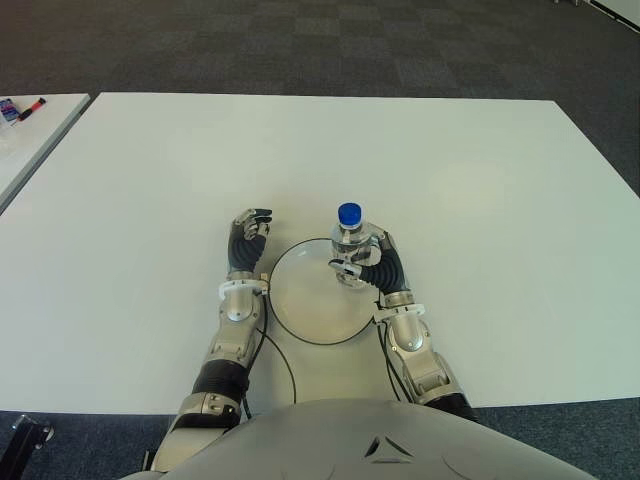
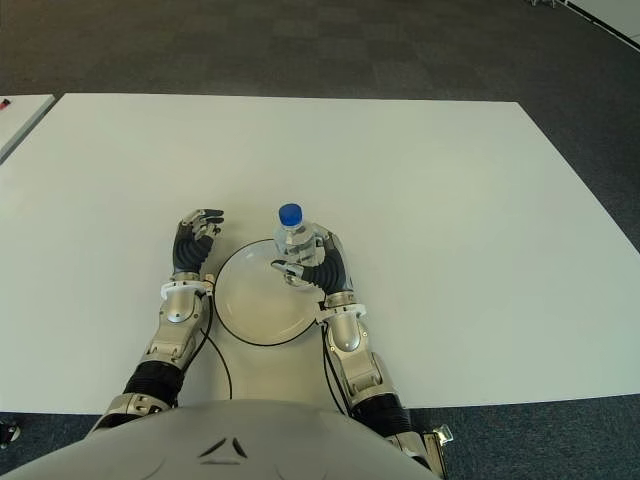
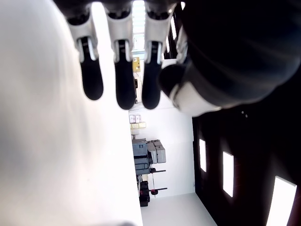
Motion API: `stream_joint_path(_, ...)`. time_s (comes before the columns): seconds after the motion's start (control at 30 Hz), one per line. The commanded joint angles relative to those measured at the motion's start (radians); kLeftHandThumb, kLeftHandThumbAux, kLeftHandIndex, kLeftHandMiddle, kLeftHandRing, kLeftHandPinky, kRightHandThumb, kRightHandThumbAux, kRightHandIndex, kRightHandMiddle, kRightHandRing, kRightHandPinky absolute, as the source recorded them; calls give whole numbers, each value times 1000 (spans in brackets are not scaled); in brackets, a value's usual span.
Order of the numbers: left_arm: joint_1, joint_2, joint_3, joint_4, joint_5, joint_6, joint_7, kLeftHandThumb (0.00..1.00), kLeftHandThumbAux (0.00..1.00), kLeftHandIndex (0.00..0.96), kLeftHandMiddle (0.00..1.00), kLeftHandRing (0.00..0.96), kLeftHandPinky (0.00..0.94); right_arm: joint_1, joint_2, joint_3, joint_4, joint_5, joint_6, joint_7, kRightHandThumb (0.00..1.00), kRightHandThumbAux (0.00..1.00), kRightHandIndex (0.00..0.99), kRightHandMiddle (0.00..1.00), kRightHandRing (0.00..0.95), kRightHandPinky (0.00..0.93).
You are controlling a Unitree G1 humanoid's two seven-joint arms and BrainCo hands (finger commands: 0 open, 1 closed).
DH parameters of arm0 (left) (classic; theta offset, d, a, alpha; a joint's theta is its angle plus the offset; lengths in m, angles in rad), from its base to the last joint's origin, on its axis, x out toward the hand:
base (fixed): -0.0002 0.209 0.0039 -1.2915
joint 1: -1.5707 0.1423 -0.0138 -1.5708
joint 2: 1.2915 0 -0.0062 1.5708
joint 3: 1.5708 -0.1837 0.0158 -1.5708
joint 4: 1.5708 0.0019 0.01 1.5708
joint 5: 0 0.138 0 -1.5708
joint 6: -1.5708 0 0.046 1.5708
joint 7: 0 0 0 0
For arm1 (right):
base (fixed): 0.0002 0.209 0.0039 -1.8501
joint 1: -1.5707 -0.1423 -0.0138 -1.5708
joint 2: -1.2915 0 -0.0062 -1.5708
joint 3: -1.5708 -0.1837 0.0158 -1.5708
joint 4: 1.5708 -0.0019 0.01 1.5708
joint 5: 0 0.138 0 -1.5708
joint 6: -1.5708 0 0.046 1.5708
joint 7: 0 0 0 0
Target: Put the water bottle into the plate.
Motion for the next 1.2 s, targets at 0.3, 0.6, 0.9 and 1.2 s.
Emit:
stream_joint_path(0.3,4,0,-2,8,4,11,2,716,711,410,342,347,365,-13,1,11,28,-5,9,-22,842,679,408,492,569,571)
stream_joint_path(0.6,3,2,-3,12,5,10,2,714,710,410,343,347,369,-16,1,14,35,-7,15,-37,842,679,409,490,566,570)
stream_joint_path(0.9,-1,2,-3,18,5,5,3,715,711,410,348,352,372,-20,-1,15,42,0,9,-39,843,679,411,489,568,581)
stream_joint_path(1.2,-1,0,-2,17,4,4,5,715,711,410,339,341,355,-20,-3,15,43,2,7,-39,843,678,413,488,568,579)
